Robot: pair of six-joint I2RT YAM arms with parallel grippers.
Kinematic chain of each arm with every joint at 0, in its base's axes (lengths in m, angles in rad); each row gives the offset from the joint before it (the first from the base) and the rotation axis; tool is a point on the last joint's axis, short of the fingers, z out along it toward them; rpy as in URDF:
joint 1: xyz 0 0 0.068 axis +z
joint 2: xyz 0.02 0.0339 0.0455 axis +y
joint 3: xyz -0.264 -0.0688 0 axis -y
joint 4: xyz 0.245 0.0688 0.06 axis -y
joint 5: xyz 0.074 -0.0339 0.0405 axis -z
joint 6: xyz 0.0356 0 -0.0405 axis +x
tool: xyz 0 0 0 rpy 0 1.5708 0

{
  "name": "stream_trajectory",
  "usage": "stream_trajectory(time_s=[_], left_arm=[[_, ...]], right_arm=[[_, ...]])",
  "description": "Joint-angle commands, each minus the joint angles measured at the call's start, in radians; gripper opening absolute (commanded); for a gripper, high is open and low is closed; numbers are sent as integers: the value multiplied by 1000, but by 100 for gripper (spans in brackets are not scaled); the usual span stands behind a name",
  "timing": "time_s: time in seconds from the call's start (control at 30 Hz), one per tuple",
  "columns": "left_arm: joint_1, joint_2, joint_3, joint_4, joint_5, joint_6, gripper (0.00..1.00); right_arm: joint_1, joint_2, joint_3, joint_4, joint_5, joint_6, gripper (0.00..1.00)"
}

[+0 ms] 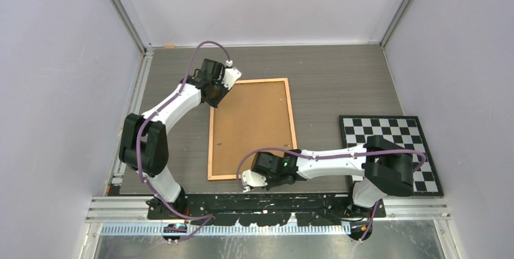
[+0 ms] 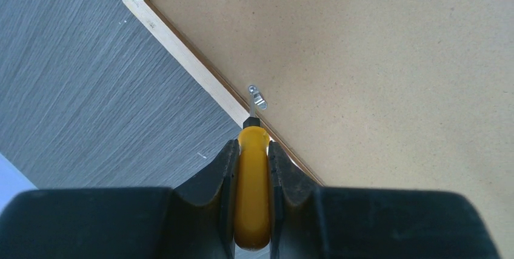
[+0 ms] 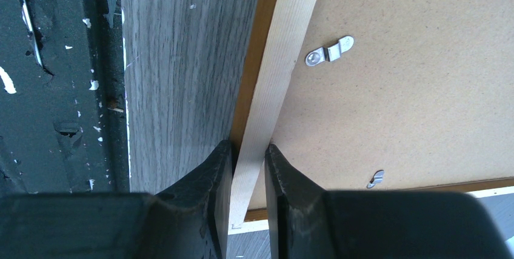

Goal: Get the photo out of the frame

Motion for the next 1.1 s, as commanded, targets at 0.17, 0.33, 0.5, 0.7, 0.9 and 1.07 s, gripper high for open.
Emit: stream_trajectory(time_s=[0.17,0.33,0.5,0.7,0.9,1.07], left_arm=[[-11,15,19,-44,144,-88,0],[-1,-11,0,-31,120,-98,0],[27,-73,-15,4,110,-136,0],[38,-116,-41,76,47,-154,0],[40,-97,-44,90,6,-143,0],[41,-72,-44,88,-16,-131,0]], right_arm=[[-13,27,-9,15,-32,-10,27],[-16,24,-12,15,-31,-10,27],[-15,26,-13,16,-32,-10,27],[-15,32,-7,12,-31,-10,27],[-16,32,-9,12,-30,-8,27],[-16,31,-9,11,-28,-8,27]])
